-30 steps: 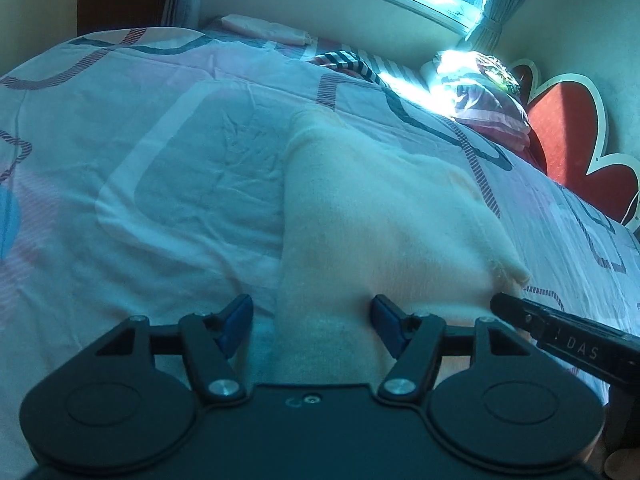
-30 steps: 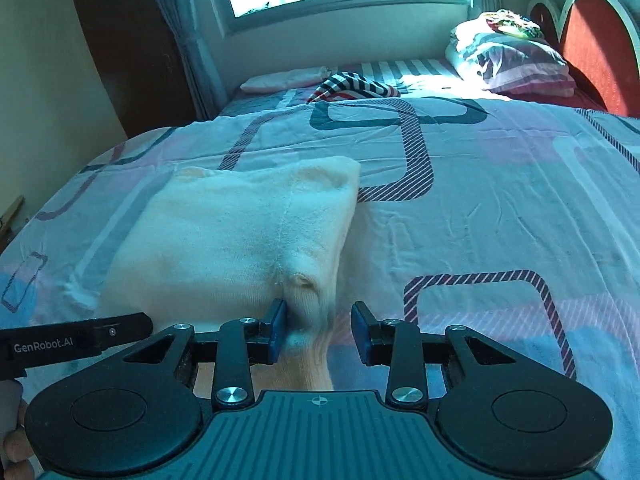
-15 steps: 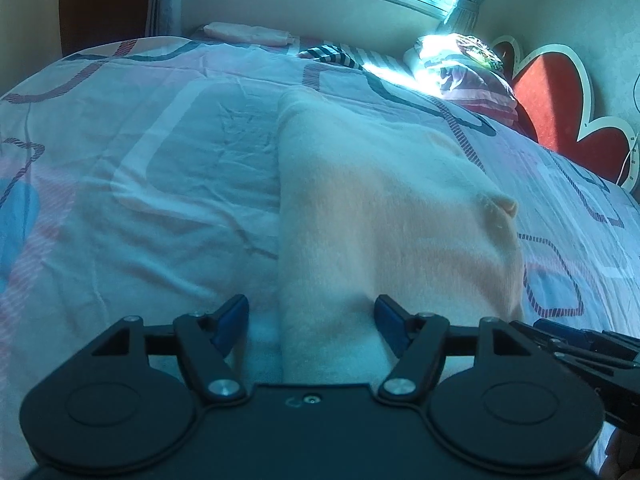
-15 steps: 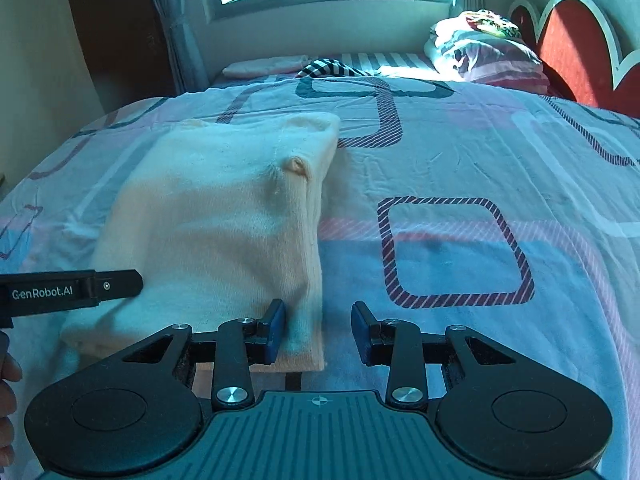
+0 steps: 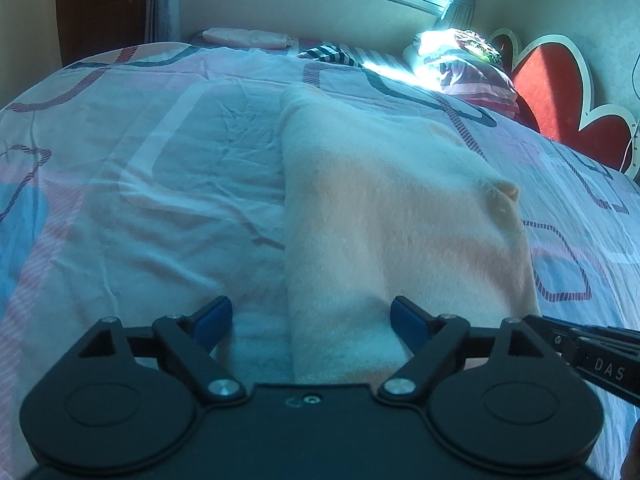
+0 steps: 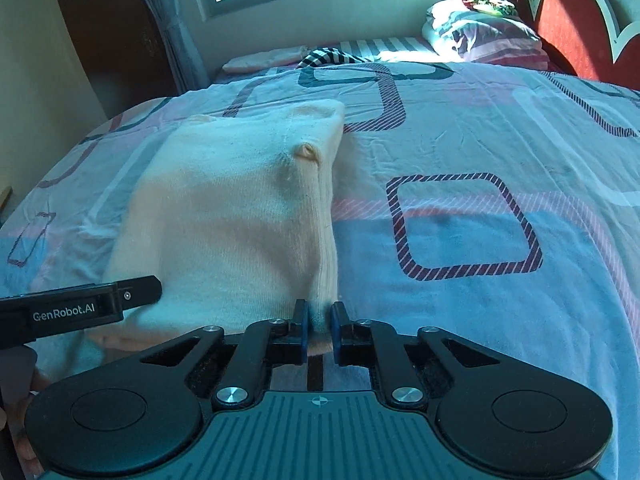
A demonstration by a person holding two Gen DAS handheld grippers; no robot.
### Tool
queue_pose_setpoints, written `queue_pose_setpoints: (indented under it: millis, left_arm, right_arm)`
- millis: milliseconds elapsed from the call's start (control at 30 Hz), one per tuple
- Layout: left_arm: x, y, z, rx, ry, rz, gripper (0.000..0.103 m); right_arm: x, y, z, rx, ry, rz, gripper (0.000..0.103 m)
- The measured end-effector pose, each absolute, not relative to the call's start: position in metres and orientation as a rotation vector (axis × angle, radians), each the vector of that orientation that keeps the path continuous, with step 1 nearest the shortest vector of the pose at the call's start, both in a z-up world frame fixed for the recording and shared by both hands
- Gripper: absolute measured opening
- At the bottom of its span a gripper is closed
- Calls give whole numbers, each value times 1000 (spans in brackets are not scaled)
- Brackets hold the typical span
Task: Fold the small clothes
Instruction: 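Smooth the folded sweater square with both open grippers and withdraw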
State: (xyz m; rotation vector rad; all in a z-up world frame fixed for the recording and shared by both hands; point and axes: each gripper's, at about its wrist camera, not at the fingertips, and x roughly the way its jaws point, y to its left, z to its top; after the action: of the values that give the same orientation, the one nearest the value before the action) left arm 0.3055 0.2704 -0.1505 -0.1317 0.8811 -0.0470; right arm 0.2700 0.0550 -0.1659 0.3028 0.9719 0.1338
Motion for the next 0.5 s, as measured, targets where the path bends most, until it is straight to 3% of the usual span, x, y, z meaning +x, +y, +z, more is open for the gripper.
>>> queue_pose_setpoints:
  millis: [233,333,433,500]
  left_arm:
    - [309,264,-152,-107,902,-22,101]
    - [310,264,-152,-106,915,-4,102]
    - [311,262,-151,-109,933,22,102]
    - [312,261,-150,-106,944,43,102]
  right_arm:
    - [272,50,-170,320,987,124,10]
    - [270,51,-169,308,988,128,12]
    - [268,49,-170,315,986,110,22]
    - [267,46,-171,316,990,100,33]
